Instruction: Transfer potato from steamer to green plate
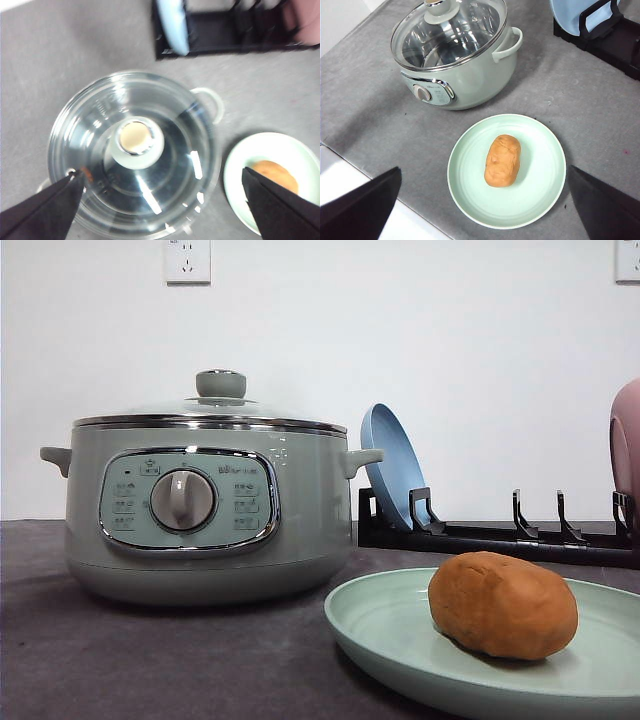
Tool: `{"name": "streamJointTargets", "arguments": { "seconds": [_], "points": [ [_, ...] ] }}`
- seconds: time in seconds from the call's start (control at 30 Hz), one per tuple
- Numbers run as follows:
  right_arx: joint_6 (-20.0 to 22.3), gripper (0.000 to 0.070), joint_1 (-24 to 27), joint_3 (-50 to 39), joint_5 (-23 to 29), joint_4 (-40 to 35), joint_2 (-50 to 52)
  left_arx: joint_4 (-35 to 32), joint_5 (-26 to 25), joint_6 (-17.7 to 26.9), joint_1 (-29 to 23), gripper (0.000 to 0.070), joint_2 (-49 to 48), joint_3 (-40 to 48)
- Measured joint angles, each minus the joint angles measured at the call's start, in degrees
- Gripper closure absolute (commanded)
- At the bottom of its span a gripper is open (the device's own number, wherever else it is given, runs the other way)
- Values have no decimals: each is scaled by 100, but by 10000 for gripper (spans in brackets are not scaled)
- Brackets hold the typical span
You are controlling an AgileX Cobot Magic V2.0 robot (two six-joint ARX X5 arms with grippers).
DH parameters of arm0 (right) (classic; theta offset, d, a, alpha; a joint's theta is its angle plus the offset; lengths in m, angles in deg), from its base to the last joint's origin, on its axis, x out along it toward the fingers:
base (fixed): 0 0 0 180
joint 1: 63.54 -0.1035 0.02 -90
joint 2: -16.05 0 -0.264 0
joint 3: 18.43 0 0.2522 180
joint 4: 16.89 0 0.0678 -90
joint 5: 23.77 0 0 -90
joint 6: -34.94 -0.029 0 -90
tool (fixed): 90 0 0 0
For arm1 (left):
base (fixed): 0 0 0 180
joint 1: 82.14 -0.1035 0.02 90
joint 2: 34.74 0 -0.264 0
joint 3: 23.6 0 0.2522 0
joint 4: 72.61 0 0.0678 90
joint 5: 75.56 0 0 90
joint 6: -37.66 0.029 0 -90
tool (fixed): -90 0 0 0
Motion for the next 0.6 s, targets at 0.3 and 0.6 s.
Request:
{"name": "streamJointTargets", "arguments": {
  "seconds": [0.3, 0.6],
  "points": [
    [45, 1, 0, 0, -4, -108, 0, -688, -7, -202, 634, 63, -1480, 1815],
    [219, 1, 0, 0, -4, -133, 0, -2923, -13, -583, 846, 63, -3894, 4976]
  ]
}}
